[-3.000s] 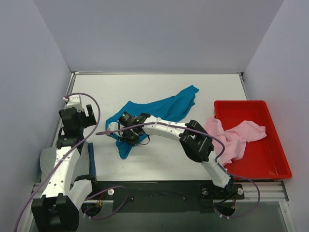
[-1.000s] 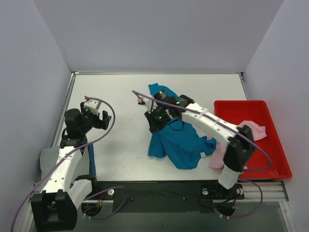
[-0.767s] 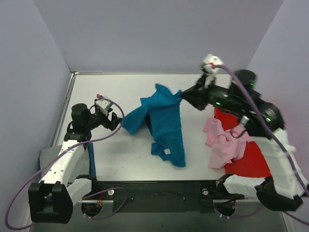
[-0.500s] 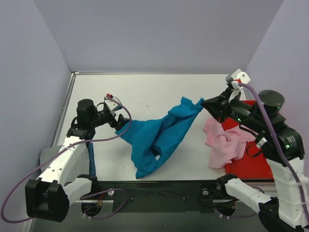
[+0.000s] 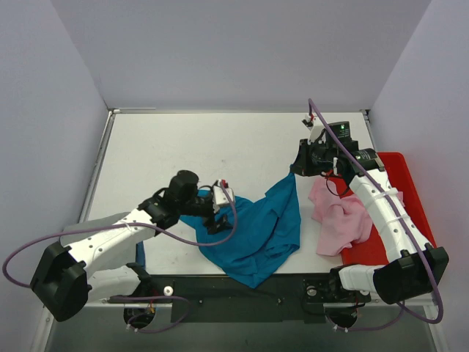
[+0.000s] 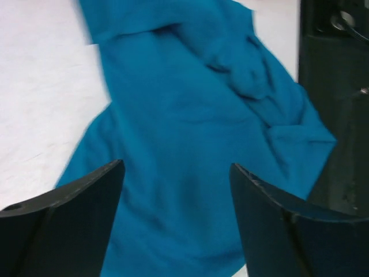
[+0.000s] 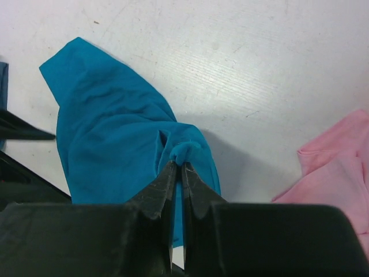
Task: Fold and stack the t-shirts
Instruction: Flatten out the tshirt
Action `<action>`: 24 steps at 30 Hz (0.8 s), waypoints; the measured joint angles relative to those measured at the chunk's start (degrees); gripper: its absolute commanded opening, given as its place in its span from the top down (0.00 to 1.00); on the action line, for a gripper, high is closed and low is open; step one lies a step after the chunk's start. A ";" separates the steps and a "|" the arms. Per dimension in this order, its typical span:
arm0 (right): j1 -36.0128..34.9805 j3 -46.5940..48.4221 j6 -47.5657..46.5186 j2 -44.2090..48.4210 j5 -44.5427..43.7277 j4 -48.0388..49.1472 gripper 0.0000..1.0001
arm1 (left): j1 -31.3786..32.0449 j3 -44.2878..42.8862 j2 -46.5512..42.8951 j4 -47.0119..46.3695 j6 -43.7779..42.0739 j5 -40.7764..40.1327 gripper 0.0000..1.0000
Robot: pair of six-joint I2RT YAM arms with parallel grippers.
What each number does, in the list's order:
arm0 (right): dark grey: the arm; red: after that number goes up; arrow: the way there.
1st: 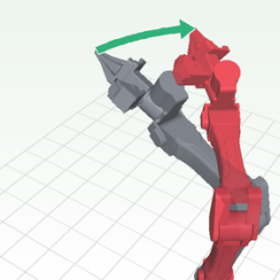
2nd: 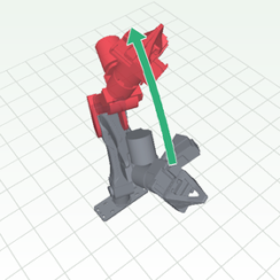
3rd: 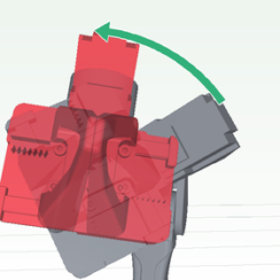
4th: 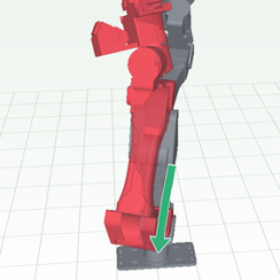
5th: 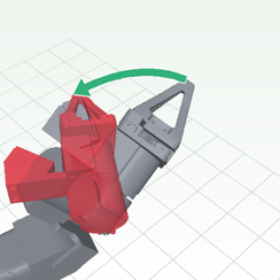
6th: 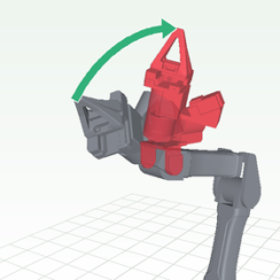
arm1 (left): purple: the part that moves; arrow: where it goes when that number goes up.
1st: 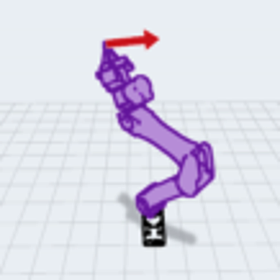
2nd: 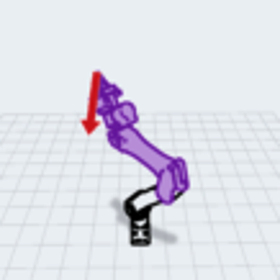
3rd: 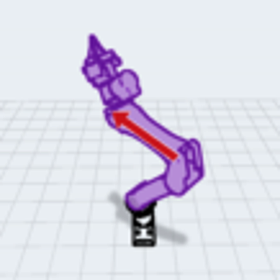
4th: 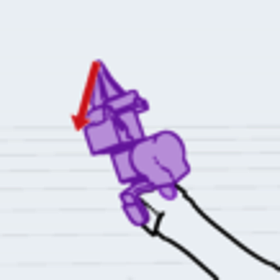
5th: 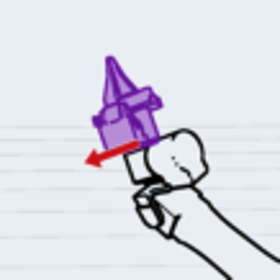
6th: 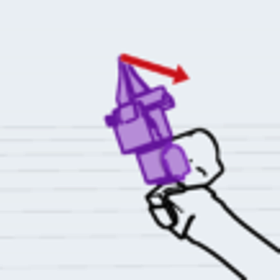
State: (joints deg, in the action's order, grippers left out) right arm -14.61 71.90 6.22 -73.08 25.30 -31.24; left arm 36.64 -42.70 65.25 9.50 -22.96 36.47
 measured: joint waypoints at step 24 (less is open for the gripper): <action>0.31 -4.28 1.29 -0.74 -1.53 5.09 1.00 | 16.44 1.53 20.22 3.87 -28.87 -1.44 0.96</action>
State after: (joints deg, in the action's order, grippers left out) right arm -14.31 67.61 7.51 -73.82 23.77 -26.15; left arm 53.08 -41.17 85.47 13.37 -51.83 35.03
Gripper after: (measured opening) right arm 0.009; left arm 0.294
